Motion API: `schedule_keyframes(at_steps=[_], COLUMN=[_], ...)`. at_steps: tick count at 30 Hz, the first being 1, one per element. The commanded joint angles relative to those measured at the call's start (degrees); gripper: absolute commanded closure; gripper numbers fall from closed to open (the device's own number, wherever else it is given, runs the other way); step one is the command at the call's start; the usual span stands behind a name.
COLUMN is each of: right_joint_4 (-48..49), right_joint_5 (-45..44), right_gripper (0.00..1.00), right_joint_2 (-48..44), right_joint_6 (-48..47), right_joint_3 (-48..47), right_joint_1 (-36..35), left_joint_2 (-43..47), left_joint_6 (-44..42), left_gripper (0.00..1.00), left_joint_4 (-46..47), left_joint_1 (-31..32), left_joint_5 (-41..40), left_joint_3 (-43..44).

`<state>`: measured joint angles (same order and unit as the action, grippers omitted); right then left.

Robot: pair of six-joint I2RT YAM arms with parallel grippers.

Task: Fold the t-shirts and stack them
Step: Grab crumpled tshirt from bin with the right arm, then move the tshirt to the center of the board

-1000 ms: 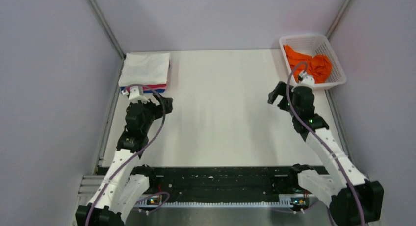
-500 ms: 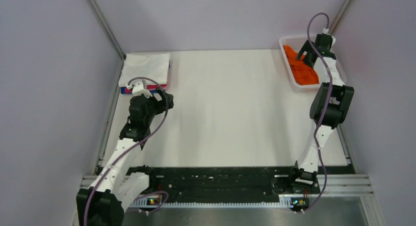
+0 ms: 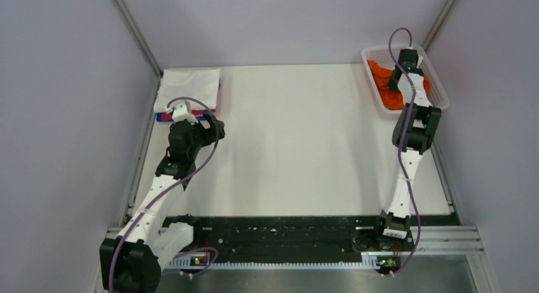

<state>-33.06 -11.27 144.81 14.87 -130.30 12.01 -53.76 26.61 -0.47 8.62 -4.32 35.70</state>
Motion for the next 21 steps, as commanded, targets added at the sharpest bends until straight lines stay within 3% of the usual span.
schedule_keyframes(at_steps=[1,5,12,21], right_joint_4=[-2.44,0.59,5.43,16.98], right_joint_5=[0.22,4.77,30.83,50.37], right_gripper=[1.0,1.0,1.0,1.0], right_joint_2=[-3.96,-16.45,-36.42,-53.21], right_joint_6=[-3.3,-4.96,-0.86,3.05], right_joint_3=[-5.35,-6.87,-2.66,10.33], right_joint_1=[-0.06,-0.06,-1.38,-16.55], left_joint_2=[2.75,5.0,10.57,17.56], left_joint_6=[-0.33,1.22,2.5,4.46], left_gripper=[0.01,0.01,0.01,0.01], left_joint_4=[0.82,1.39,-1.05,-4.14], left_joint_1=[-0.01,-0.01,-0.01,-0.01], left_joint_5=[0.52,2.0,1.41,2.07], left_joint_3=[2.42,1.78,0.39,-0.2])
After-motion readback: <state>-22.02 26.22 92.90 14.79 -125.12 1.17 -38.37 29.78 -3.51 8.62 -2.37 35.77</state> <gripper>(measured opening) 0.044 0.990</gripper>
